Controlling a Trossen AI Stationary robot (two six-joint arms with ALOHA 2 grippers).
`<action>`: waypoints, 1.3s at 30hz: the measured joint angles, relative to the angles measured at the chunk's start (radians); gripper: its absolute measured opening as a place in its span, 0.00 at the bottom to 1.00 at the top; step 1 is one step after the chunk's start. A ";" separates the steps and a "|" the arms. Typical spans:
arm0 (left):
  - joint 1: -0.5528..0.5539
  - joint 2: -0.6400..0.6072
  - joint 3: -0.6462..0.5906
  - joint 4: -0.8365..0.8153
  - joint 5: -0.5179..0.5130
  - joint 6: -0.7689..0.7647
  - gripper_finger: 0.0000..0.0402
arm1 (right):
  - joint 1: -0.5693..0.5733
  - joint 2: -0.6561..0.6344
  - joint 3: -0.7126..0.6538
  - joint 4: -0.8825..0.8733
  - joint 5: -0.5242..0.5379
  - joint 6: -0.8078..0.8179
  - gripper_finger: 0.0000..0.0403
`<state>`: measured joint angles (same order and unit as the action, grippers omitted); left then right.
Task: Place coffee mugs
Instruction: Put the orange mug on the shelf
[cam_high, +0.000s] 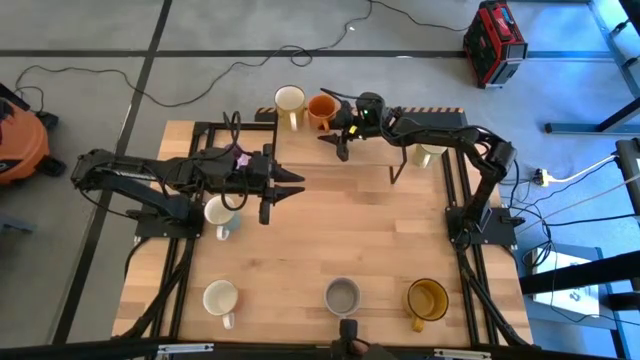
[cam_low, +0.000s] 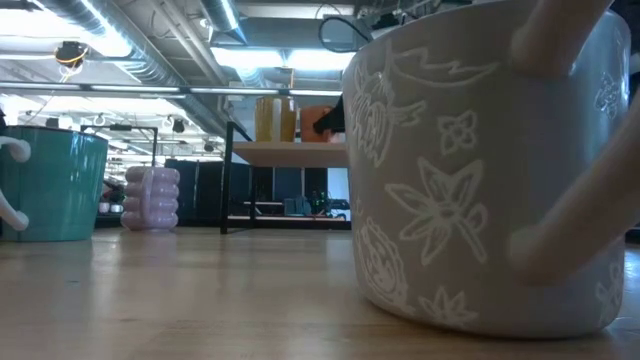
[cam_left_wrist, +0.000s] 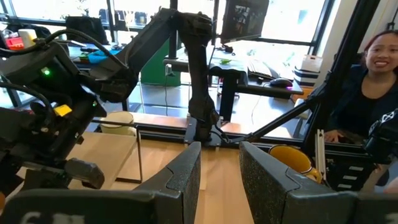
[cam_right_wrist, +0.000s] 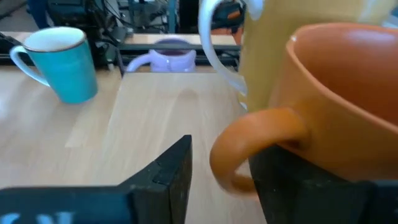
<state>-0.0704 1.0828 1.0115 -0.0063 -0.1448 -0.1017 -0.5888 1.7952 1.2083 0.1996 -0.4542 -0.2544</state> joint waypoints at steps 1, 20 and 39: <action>0.000 0.000 0.000 0.000 0.000 0.000 0.26 | 0.000 -0.005 0.000 -0.015 0.011 0.000 0.36; 0.000 0.000 0.000 0.000 0.000 0.001 0.26 | 0.026 -0.106 0.000 -0.171 0.088 -0.012 0.37; 0.000 0.000 0.000 0.000 0.000 0.008 0.26 | 0.038 -0.153 0.002 -0.301 0.201 -0.029 0.37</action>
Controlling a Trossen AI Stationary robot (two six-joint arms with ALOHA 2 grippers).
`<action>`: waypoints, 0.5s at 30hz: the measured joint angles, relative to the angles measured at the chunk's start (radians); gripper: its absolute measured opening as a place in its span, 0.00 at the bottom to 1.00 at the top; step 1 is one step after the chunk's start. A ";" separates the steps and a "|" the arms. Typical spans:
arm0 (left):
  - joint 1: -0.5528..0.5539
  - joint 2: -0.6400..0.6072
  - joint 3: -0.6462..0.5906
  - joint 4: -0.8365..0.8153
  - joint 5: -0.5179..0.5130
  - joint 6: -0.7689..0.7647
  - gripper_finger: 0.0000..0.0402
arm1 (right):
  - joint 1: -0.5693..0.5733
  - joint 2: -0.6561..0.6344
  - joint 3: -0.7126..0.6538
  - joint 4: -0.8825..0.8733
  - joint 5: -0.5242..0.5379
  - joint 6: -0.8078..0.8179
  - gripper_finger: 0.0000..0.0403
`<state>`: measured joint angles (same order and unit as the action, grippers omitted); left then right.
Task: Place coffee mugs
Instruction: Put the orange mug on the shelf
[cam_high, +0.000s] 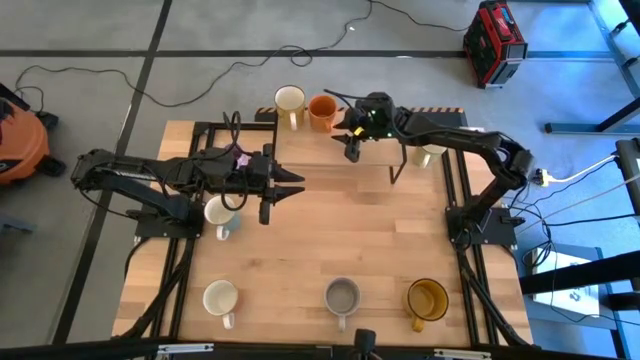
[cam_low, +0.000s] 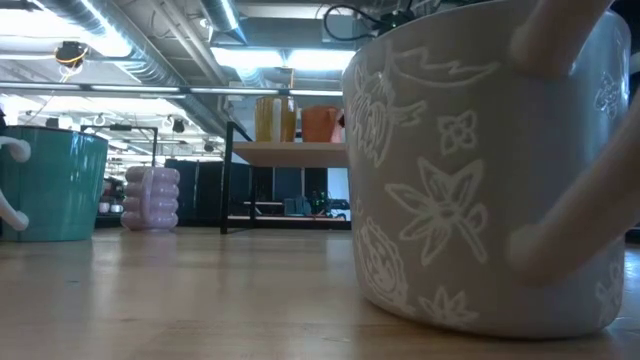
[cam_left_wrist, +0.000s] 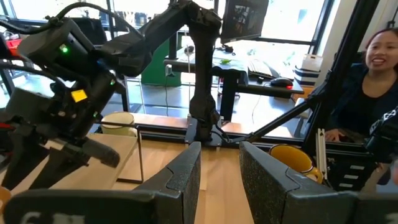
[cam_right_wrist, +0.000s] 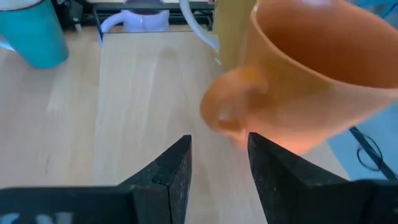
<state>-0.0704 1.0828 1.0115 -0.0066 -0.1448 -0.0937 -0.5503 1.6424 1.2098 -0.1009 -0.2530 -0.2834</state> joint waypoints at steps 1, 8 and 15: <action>0.000 0.000 0.000 0.000 0.000 0.000 0.26 | 0.003 0.005 0.000 0.007 -0.001 0.007 0.37; 0.000 0.000 0.000 0.000 0.000 0.000 0.26 | 0.058 0.012 0.001 0.065 0.009 0.010 0.37; 0.000 0.000 0.000 0.000 0.000 0.000 0.26 | 0.062 0.001 0.000 0.005 0.073 0.019 0.37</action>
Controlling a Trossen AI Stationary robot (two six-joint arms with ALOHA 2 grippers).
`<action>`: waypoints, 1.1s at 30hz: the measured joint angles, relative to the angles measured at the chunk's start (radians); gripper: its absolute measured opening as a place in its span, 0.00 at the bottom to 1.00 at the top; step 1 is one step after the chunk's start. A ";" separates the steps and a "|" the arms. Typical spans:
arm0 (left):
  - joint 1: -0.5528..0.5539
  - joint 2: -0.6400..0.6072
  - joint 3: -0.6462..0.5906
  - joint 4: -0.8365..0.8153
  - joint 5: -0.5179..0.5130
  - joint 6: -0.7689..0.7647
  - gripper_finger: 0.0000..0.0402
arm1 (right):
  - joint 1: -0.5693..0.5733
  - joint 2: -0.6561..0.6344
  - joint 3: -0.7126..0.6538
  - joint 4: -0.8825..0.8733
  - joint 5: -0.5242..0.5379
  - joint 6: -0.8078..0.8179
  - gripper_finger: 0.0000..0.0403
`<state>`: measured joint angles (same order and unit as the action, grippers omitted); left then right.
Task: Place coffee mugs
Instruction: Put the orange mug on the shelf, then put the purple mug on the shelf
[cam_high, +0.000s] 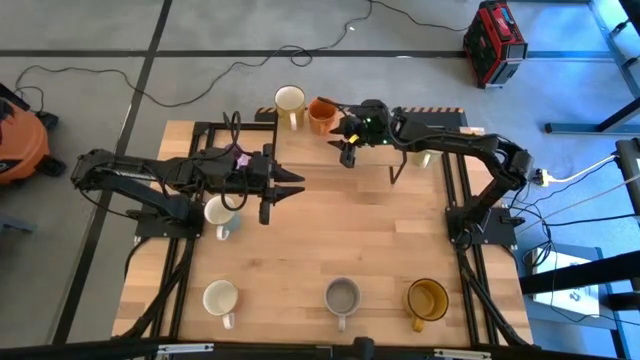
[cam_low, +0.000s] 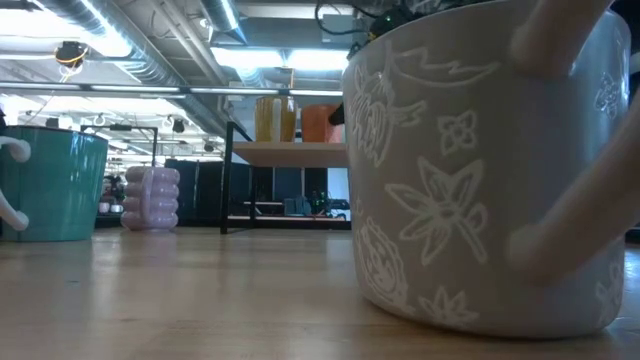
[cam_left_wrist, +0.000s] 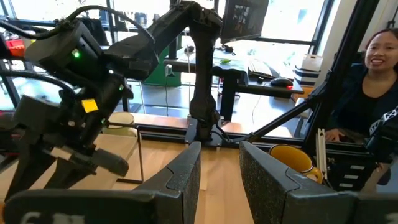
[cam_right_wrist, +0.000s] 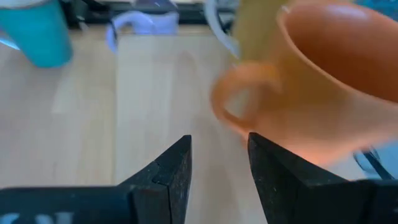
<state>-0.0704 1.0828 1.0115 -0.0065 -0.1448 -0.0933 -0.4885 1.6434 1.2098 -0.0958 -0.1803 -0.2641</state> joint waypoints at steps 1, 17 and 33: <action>0.000 0.000 0.000 0.000 0.000 0.000 0.26 | 0.000 -0.014 0.000 -0.012 0.011 0.002 0.37; 0.000 0.055 -0.001 -0.001 0.008 -0.032 0.30 | 0.396 -0.511 0.001 -0.540 0.086 0.360 0.37; -0.134 0.219 -0.001 0.060 0.064 -0.208 0.42 | 1.149 -0.500 -0.014 -0.714 0.606 0.888 0.37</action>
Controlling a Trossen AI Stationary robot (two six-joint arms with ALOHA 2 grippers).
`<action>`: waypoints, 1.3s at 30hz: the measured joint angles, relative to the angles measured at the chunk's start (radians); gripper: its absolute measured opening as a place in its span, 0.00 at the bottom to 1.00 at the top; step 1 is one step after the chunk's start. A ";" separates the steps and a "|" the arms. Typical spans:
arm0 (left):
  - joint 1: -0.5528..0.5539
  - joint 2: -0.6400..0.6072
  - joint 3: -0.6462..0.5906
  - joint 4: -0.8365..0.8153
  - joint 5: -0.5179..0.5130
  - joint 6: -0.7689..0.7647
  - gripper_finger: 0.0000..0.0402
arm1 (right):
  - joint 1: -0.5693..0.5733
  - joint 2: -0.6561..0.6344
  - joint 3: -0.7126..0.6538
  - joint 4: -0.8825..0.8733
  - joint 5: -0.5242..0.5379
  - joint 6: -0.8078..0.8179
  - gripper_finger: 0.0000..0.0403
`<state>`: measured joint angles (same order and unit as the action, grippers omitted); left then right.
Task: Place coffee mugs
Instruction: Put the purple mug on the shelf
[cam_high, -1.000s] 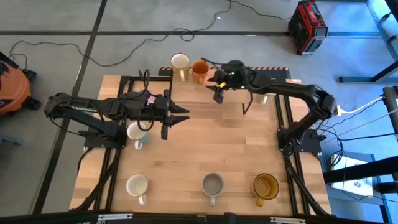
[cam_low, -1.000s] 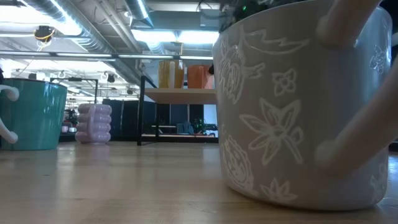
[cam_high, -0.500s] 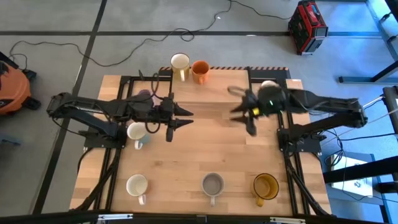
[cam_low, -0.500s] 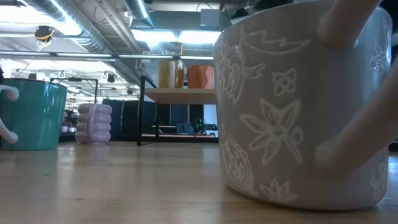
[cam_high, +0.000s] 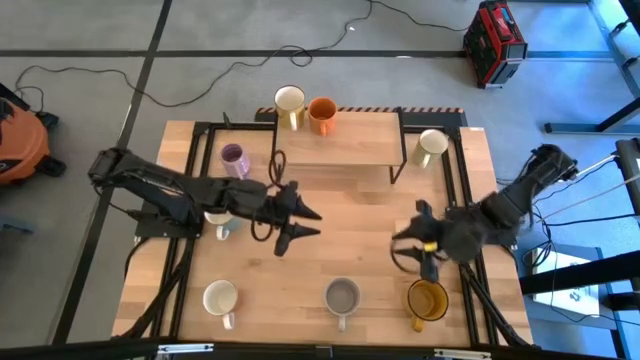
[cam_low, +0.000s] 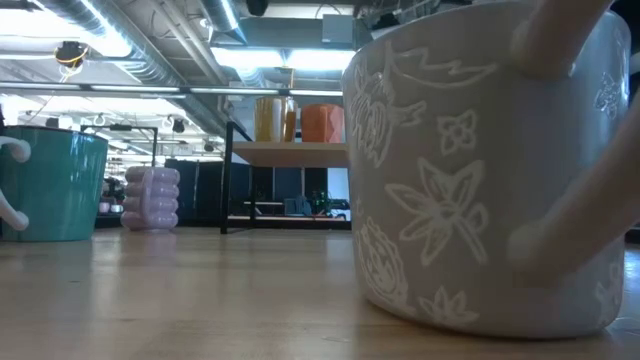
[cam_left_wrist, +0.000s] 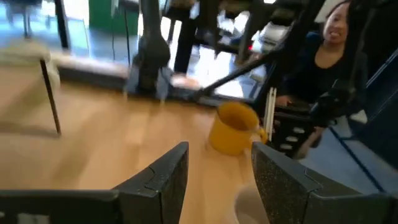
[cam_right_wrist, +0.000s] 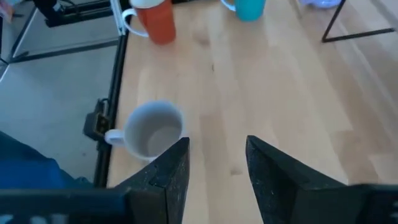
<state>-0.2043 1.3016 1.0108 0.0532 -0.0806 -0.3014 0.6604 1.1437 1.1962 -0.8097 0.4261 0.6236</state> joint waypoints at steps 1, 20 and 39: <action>-0.013 0.001 -0.001 -0.011 -0.008 -0.033 0.42 | 0.034 0.000 -0.010 0.000 0.028 0.026 0.37; -0.077 -0.168 0.000 -0.517 -0.150 -0.508 0.42 | 0.231 0.001 -0.143 0.036 0.170 0.417 0.37; 0.347 -0.400 0.001 -1.161 -0.247 -0.421 0.42 | -0.082 0.003 -0.143 0.052 0.245 0.263 0.37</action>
<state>0.1428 0.9017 1.0115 -1.1076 -0.3280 -0.7223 0.5787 1.1463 1.0531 -0.7578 0.6708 0.8865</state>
